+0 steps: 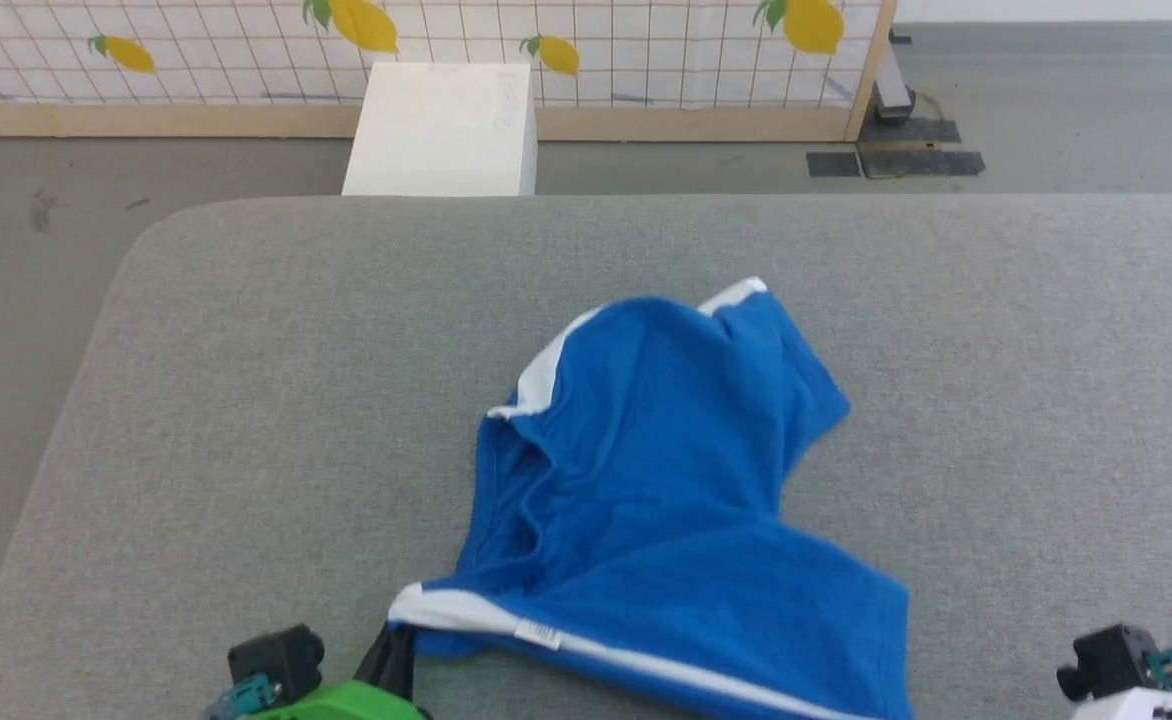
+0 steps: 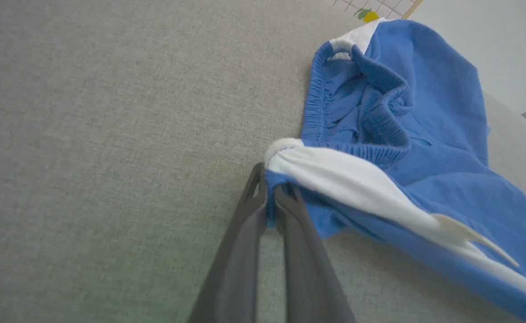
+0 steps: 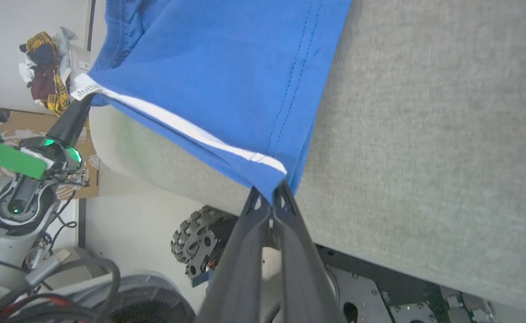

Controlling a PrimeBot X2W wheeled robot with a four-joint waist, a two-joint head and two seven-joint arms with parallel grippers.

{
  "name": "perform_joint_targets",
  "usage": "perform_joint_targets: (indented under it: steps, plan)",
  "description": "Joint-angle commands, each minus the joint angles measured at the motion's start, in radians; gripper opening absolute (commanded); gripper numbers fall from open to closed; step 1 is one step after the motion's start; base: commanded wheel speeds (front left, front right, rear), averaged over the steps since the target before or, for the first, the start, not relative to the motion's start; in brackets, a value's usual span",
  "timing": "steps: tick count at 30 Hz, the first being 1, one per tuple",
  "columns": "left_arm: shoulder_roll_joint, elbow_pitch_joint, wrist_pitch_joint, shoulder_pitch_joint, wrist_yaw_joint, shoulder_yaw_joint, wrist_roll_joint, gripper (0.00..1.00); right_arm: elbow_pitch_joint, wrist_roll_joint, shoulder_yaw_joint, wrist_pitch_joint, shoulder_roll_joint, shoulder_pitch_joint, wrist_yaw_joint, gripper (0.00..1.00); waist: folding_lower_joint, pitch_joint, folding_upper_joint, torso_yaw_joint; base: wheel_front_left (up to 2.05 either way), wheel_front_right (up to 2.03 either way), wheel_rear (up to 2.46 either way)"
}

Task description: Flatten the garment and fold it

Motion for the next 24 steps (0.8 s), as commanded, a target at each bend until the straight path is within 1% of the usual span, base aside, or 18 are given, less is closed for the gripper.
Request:
perform_joint_targets:
  steps: [1, 3, 5, 9, 12, 15, 18, 19, 20, 24]
  plan:
    - [0.027, -0.021, 0.017, 0.024, 0.022, 0.017, -0.011, 0.00, -0.015, 0.011, -0.025, 0.041, 0.005, 0.030, -0.002, 0.00, 0.0002, -0.004, 0.0000, 0.003, 0.00, 0.00, 0.00]
    - [0.032, -0.063, 0.049, 0.051, 0.033, 0.018, -0.025, 0.00, -0.058, 0.010, -0.053, 0.084, 0.021, 0.047, -0.002, 0.00, 0.0002, -0.003, 0.0000, 0.002, 0.00, 0.00, 0.00]
    - [0.013, -0.105, 0.058, 0.061, 0.031, 0.032, -0.064, 0.00, -0.089, 0.003, -0.083, 0.082, 0.050, 0.029, -0.002, 0.00, 0.0002, 0.000, 0.0000, 0.000, 0.00, 0.00, 0.00]
    - [-0.020, -0.162, 0.062, 0.036, 0.014, 0.056, -0.131, 0.00, -0.115, -0.057, -0.099, 0.028, 0.070, -0.079, -0.002, 0.00, 0.0002, 0.021, 0.0000, -0.006, 0.00, 0.00, 0.00]
    - [-0.046, -0.174, 0.070, -0.024, 0.006, 0.063, -0.172, 0.00, -0.100, -0.120, -0.093, -0.027, 0.076, -0.186, -0.002, 0.00, 0.0002, 0.055, 0.0000, 0.000, 0.00, 0.00, 0.00]
    - [-0.059, -0.154, 0.072, -0.110, 0.011, 0.065, -0.183, 0.00, -0.041, -0.181, -0.084, -0.081, 0.084, -0.325, -0.002, 0.00, 0.0002, 0.098, 0.0000, -0.002, 0.00, 0.00, 0.00]
    - [-0.071, -0.120, 0.062, -0.190, 0.016, 0.067, -0.188, 0.00, 0.050, -0.235, -0.091, -0.131, 0.108, -0.466, -0.002, 0.00, 0.0002, 0.142, 0.0000, 0.000, 0.00, 0.00, 0.00]
    - [-0.074, -0.106, 0.055, -0.217, 0.016, 0.066, -0.187, 0.00, 0.086, -0.255, -0.090, -0.151, 0.114, -0.521, -0.002, 0.00, 0.0002, 0.157, 0.0000, 0.000, 0.00, 0.00, 0.00]
    - [-0.081, -0.076, 0.031, -0.276, 0.023, 0.069, -0.183, 0.00, 0.184, -0.301, -0.070, -0.191, 0.128, -0.651, -0.002, 0.00, 0.0002, 0.199, 0.0000, 0.002, 0.00, 0.00, 0.00]
    - [-0.085, -0.042, 0.006, -0.333, 0.028, 0.071, -0.174, 0.00, 0.320, -0.369, -0.010, -0.236, 0.125, -0.798, -0.002, 0.00, 0.0002, 0.252, 0.0000, 0.011, 0.00, 0.00, 0.00]
